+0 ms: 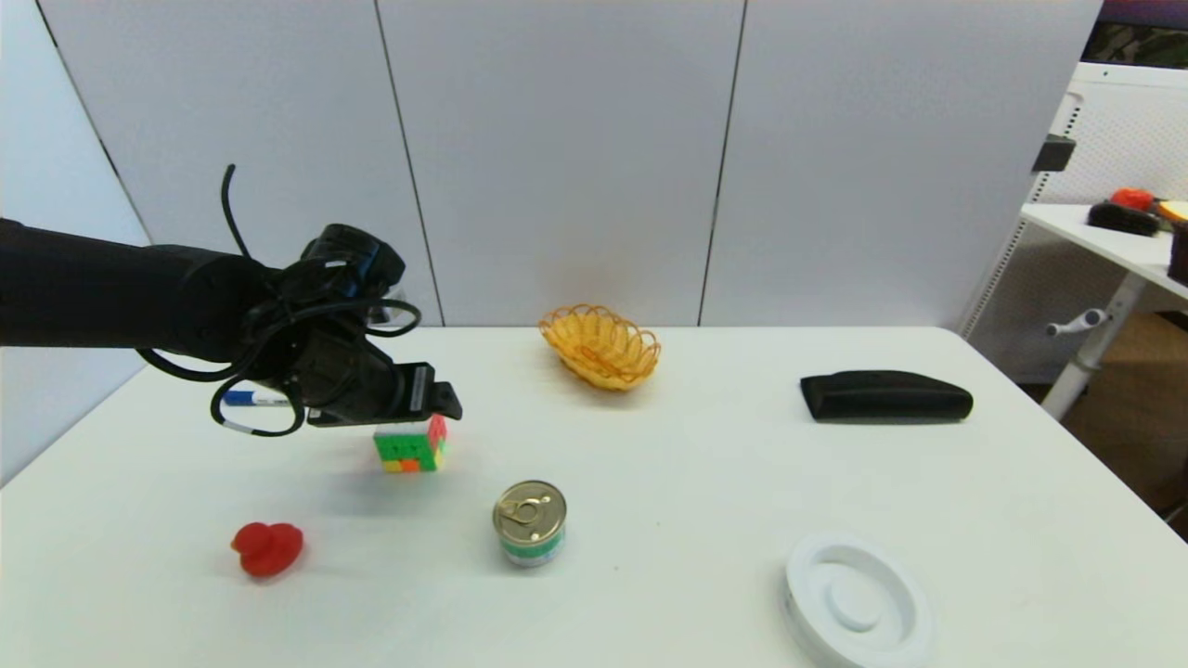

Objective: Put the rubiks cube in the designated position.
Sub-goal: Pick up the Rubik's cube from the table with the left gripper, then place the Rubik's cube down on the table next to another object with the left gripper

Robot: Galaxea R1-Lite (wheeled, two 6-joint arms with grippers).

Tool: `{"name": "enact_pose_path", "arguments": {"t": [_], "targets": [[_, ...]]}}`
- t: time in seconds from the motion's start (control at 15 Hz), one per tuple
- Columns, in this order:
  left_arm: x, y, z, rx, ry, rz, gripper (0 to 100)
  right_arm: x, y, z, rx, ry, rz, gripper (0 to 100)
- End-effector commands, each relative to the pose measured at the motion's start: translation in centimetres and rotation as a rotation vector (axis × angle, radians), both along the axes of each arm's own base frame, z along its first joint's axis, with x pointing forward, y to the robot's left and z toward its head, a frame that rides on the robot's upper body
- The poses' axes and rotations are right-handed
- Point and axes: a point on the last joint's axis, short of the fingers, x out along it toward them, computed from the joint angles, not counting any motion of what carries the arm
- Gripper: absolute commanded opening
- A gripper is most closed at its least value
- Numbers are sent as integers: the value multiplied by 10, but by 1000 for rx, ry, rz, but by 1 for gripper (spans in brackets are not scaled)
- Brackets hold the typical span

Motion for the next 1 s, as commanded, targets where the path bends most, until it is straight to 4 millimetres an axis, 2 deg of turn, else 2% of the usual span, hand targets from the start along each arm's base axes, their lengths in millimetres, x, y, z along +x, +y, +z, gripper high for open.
{"name": "enact_pose_path", "arguments": {"t": [0.07, 0.13, 0.47, 0.6, 0.73, 1.0], "targets": [[8, 3, -11, 39, 14, 36, 100, 0, 0, 0, 0, 2, 0, 100], [9, 3, -13, 45, 19, 42, 0, 0, 0, 0, -3, 3, 0, 100], [10, 4, -15, 38, 27, 40, 0, 0, 0, 0, -3, 3, 0, 100], [8, -1, -3, 22, -7, 25, 0, 0, 0, 0, 0, 2, 0, 100], [8, -13, 12, 1, -63, -10, 0, 0, 0, 0, 0, 2, 0, 100], [10, -59, 37, -78, -156, -142, 0, 0, 0, 0, 0, 2, 0, 100]]}}
